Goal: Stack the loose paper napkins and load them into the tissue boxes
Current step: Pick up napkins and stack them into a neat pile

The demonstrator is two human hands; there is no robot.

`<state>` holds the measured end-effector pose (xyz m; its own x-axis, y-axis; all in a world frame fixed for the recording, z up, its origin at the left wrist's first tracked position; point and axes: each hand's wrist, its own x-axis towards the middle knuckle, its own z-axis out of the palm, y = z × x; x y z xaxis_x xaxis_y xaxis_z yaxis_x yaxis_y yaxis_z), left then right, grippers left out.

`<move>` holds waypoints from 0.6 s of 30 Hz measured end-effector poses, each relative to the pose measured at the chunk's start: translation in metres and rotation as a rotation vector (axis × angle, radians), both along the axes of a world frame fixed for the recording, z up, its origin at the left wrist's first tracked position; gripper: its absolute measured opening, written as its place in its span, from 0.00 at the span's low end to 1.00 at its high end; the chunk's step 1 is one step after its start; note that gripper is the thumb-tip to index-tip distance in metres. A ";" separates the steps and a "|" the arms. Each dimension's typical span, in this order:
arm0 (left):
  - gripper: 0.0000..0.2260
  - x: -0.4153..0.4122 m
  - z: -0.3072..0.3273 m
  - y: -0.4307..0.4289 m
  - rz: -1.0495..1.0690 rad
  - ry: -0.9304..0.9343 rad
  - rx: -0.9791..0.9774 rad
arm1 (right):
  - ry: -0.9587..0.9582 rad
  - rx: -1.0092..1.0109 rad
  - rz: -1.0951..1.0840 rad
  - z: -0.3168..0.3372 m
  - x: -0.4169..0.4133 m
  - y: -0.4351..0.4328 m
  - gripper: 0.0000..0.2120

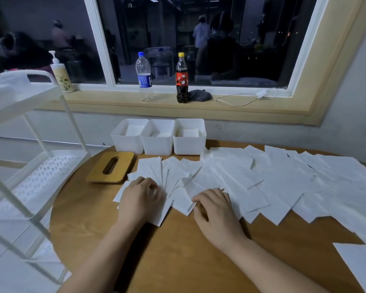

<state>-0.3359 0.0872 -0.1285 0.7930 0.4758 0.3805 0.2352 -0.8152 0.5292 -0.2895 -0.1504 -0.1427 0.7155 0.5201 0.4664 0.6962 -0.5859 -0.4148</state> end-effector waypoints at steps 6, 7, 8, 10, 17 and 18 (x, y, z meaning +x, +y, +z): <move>0.09 0.000 -0.003 0.004 0.046 0.054 0.050 | 0.013 0.019 0.029 -0.002 -0.001 0.000 0.06; 0.09 -0.001 -0.003 0.004 0.047 0.063 0.051 | 0.017 0.025 0.032 -0.002 -0.001 -0.001 0.06; 0.08 -0.002 -0.003 0.005 0.043 0.070 0.047 | 0.020 0.029 0.034 -0.003 -0.001 -0.001 0.06; 0.06 -0.005 0.000 0.006 0.016 0.071 0.027 | 0.021 0.031 0.040 -0.003 -0.001 -0.001 0.06; 0.05 -0.009 0.003 0.011 0.012 0.024 0.050 | 0.031 0.053 0.043 -0.004 0.000 -0.002 0.06; 0.05 -0.009 0.003 0.013 0.001 0.007 0.049 | 0.033 0.062 0.038 -0.003 -0.001 -0.002 0.06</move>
